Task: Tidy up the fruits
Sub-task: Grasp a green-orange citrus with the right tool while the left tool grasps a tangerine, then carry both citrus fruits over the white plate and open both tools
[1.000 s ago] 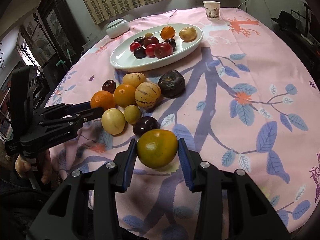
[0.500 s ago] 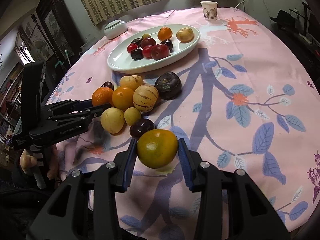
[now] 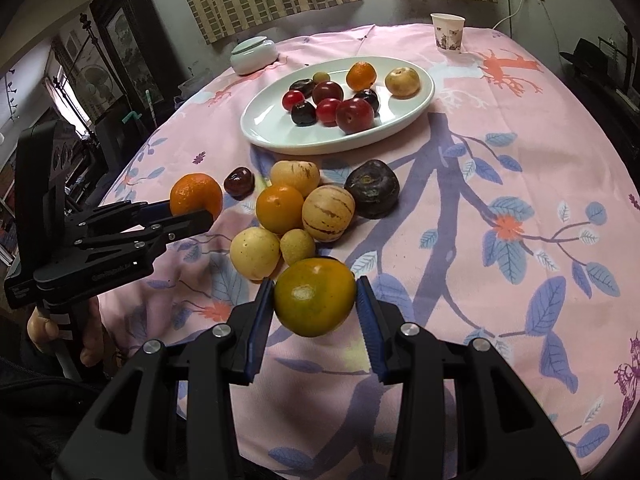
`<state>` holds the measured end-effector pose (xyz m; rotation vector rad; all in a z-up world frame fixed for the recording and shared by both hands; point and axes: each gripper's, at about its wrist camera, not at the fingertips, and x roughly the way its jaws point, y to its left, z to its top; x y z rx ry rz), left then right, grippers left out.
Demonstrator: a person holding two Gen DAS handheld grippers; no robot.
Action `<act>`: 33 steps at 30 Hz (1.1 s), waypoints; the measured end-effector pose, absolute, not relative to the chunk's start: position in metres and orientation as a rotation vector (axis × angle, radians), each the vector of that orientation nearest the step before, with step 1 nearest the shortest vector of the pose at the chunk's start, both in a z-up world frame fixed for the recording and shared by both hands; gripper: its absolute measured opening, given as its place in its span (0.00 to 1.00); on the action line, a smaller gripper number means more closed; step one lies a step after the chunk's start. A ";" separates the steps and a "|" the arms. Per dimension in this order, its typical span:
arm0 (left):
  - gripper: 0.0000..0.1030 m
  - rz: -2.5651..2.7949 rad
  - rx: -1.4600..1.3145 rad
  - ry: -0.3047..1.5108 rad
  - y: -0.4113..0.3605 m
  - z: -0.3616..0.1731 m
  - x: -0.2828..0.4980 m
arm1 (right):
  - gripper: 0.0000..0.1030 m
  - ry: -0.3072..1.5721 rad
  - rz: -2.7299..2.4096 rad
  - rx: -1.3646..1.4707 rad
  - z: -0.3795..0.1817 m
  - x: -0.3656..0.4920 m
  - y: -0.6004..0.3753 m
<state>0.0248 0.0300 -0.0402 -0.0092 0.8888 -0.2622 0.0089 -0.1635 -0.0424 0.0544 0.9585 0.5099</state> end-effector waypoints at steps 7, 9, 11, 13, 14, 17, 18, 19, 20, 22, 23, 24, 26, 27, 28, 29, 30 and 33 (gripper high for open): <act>0.38 -0.237 0.028 0.862 0.036 -0.013 0.056 | 0.41 0.917 0.535 0.010 -0.025 0.032 -0.158; 0.38 -0.231 0.045 0.860 0.039 -0.002 0.078 | 0.41 0.892 0.536 0.002 -0.014 0.046 -0.158; 0.38 -0.219 0.067 0.857 0.040 0.011 0.107 | 0.41 0.842 0.519 0.001 0.000 0.061 -0.160; 0.38 -0.201 0.072 0.853 0.040 0.021 0.136 | 0.41 0.793 0.500 -0.008 0.011 0.080 -0.161; 0.38 -0.198 0.071 0.859 0.039 0.023 0.151 | 0.41 0.780 0.492 -0.015 0.015 0.094 -0.159; 0.38 -0.193 0.051 0.884 0.033 0.020 0.195 | 0.41 0.774 0.479 -0.052 0.017 0.136 -0.150; 0.38 -0.191 0.041 0.894 0.030 0.017 0.207 | 0.41 0.778 0.478 -0.062 0.015 0.150 -0.146; 0.38 -0.191 0.035 0.908 0.028 0.012 0.218 | 0.41 0.784 0.480 -0.071 0.012 0.163 -0.143; 0.38 -0.194 0.028 0.925 0.025 0.007 0.228 | 0.41 0.793 0.485 -0.083 0.008 0.178 -0.138; 0.38 -0.206 0.004 0.955 0.022 -0.002 0.245 | 0.41 0.814 0.495 -0.107 -0.001 0.201 -0.130; 0.38 -0.212 -0.005 0.969 0.021 -0.007 0.252 | 0.41 0.832 0.502 -0.117 -0.006 0.211 -0.126; 0.38 -0.214 -0.012 0.980 0.020 -0.011 0.257 | 0.41 0.846 0.508 -0.119 -0.009 0.220 -0.124; 0.38 -0.211 -0.020 0.994 0.020 -0.018 0.263 | 0.41 0.874 0.517 -0.117 -0.020 0.235 -0.118; 0.38 -0.214 -0.024 1.001 0.019 -0.021 0.265 | 0.41 0.882 0.521 -0.121 -0.023 0.238 -0.115; 0.38 -0.215 -0.027 1.007 0.020 -0.023 0.268 | 0.41 0.889 0.521 -0.125 -0.026 0.241 -0.113; 0.38 -0.214 -0.029 1.010 0.021 -0.024 0.269 | 0.41 0.894 0.522 -0.127 -0.028 0.244 -0.111; 0.38 -0.212 -0.032 1.011 0.022 -0.024 0.271 | 0.41 0.898 0.525 -0.126 -0.030 0.244 -0.109; 0.39 -0.215 -0.053 1.014 0.024 -0.023 0.276 | 0.41 0.894 0.519 -0.143 -0.032 0.245 -0.105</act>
